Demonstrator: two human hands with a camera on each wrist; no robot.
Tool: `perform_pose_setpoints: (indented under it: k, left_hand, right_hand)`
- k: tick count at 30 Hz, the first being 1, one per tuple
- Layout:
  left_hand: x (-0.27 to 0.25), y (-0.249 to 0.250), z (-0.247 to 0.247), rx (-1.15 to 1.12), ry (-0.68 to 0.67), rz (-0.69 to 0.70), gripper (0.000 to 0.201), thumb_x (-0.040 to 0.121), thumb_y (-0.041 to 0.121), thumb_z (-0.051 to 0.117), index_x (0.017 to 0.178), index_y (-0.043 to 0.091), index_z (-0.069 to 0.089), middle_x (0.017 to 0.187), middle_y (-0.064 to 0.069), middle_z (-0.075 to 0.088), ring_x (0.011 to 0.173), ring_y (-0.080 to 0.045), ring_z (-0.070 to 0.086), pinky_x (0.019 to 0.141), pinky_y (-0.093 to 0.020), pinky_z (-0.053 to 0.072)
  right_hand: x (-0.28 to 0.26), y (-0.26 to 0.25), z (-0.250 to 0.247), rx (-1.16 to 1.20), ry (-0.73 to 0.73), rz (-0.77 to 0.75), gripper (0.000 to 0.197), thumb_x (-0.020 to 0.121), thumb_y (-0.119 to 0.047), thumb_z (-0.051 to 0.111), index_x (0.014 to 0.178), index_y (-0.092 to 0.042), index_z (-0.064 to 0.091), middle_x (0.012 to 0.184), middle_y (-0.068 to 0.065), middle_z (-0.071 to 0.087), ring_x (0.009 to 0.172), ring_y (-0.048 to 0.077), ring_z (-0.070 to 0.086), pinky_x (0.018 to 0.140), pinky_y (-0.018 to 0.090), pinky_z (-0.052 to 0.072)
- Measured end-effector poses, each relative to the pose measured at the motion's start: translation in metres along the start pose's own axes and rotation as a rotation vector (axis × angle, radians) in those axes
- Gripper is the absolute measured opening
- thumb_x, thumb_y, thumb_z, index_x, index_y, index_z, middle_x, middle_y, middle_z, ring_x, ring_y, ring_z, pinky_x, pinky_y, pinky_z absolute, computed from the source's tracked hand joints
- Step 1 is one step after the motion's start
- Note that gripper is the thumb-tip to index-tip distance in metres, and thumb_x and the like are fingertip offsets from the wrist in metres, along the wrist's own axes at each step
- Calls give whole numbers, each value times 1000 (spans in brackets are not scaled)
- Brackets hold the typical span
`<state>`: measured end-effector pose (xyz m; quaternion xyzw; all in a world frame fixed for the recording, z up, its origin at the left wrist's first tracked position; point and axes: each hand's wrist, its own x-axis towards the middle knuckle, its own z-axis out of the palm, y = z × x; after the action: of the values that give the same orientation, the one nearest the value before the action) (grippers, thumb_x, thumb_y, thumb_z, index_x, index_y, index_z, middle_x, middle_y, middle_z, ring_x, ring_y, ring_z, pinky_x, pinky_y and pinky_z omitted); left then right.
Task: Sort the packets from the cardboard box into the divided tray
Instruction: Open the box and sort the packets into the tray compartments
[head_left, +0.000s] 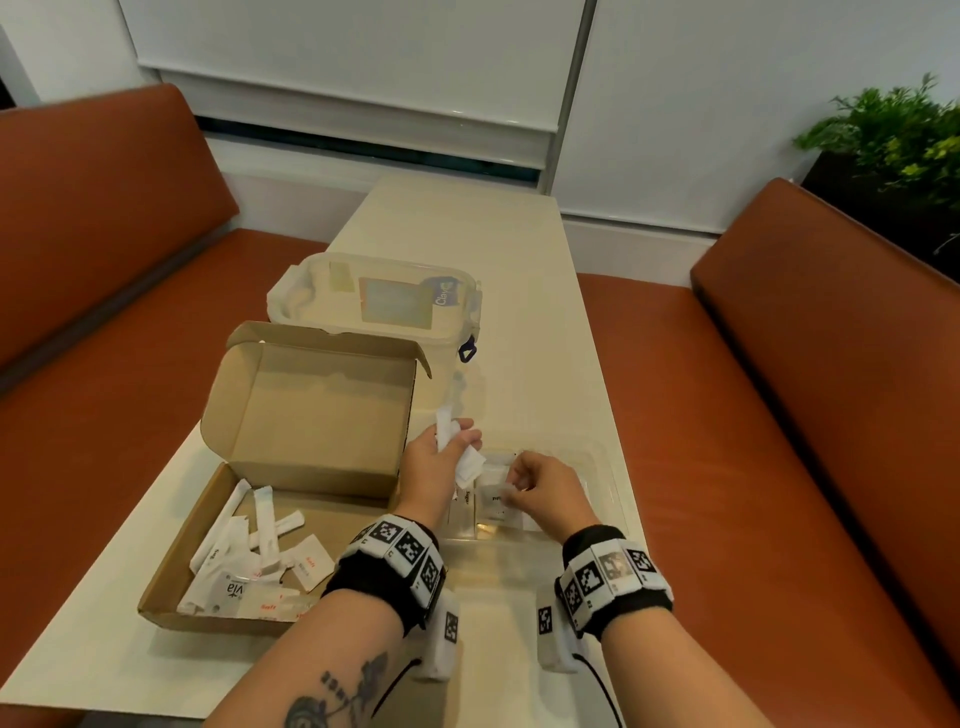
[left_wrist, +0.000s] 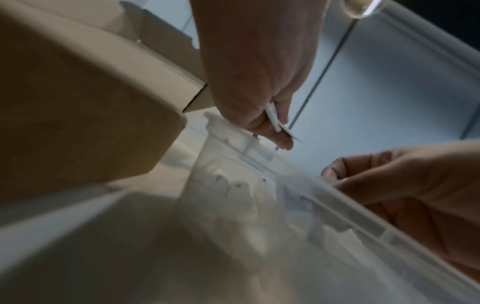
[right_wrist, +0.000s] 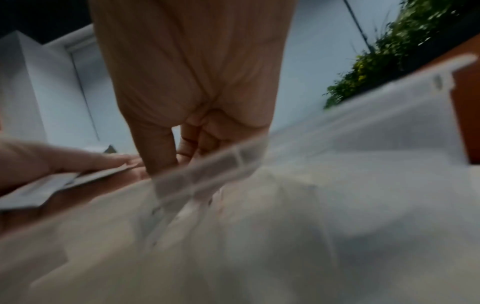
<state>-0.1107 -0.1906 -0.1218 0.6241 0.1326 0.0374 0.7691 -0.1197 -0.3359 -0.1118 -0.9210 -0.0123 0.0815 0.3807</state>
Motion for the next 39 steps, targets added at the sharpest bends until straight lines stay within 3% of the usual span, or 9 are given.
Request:
perform_pose_setpoints:
  k: [4, 6, 10, 17, 22, 26, 32, 36, 39]
  left_hand:
    - [0, -5, -1, -36, -13, -32, 13, 86, 11, 67, 98, 14, 69, 94, -14, 71, 88, -24, 67, 82, -38, 54]
    - [0, -5, -2, -33, -20, -24, 12, 86, 12, 67, 97, 17, 69, 93, -12, 71, 86, -22, 68, 78, -35, 55]
    - [-1, -5, -3, -69, -32, -33, 12, 87, 13, 65, 99, 14, 69, 90, -9, 71, 80, -17, 66, 67, -28, 54]
    - [0, -6, -4, -75, -51, -36, 11, 88, 12, 64, 92, 20, 68, 91, -9, 71, 86, -21, 67, 79, -38, 54]
    - [2, -8, -5, -51, -60, -33, 11, 88, 13, 65, 92, 22, 69, 92, -9, 72, 88, -23, 67, 80, -39, 55]
    - [4, -10, -4, -30, -57, -34, 11, 86, 13, 66, 93, 22, 70, 91, -8, 72, 89, -24, 68, 82, -42, 55]
    - [5, -12, -5, -1, -62, -29, 10, 86, 16, 68, 93, 22, 70, 90, -8, 73, 91, -24, 69, 79, -38, 57]
    - [6, -13, -6, 27, -69, -35, 11, 86, 17, 68, 95, 23, 70, 91, -6, 74, 92, -23, 69, 81, -40, 57]
    - [6, -13, -7, 47, -73, -34, 10, 86, 18, 68, 93, 25, 71, 89, -4, 74, 91, -22, 70, 80, -39, 58]
  right_hand:
    - [1, 5, 14, -148, 68, 16, 30, 75, -13, 70, 60, -26, 48, 68, -6, 56, 69, 12, 53, 57, 16, 37]
    - [2, 6, 17, -222, 72, 13, 22, 76, -14, 70, 63, -22, 53, 76, -1, 60, 80, 17, 55, 66, 21, 41]
    - [5, 7, 19, -319, 65, -34, 13, 79, -23, 68, 70, -18, 60, 83, -1, 48, 84, 15, 44, 70, 22, 34]
    - [5, 12, 19, -441, -23, -103, 19, 80, -30, 72, 91, -15, 74, 102, 2, 52, 102, 19, 46, 87, 26, 43]
    - [4, 10, 22, -470, -2, -127, 17, 81, -23, 70, 92, -11, 72, 92, -1, 44, 99, 21, 50, 75, 24, 41]
    - [4, 7, 23, -493, -21, -145, 11, 79, -19, 67, 83, -15, 58, 87, -3, 42, 89, 19, 48, 67, 24, 35]
    - [6, 7, 24, -506, -26, -114, 22, 82, -18, 63, 73, -19, 43, 85, -2, 41, 78, 16, 43, 67, 25, 35]
    - [8, 8, 25, -460, 7, -82, 42, 81, -19, 66, 60, -24, 31, 86, 0, 42, 75, 16, 43, 66, 24, 36]
    - [7, 9, 25, -388, -6, -116, 31, 79, -19, 67, 67, -20, 39, 87, -2, 40, 72, 16, 43, 64, 23, 36]
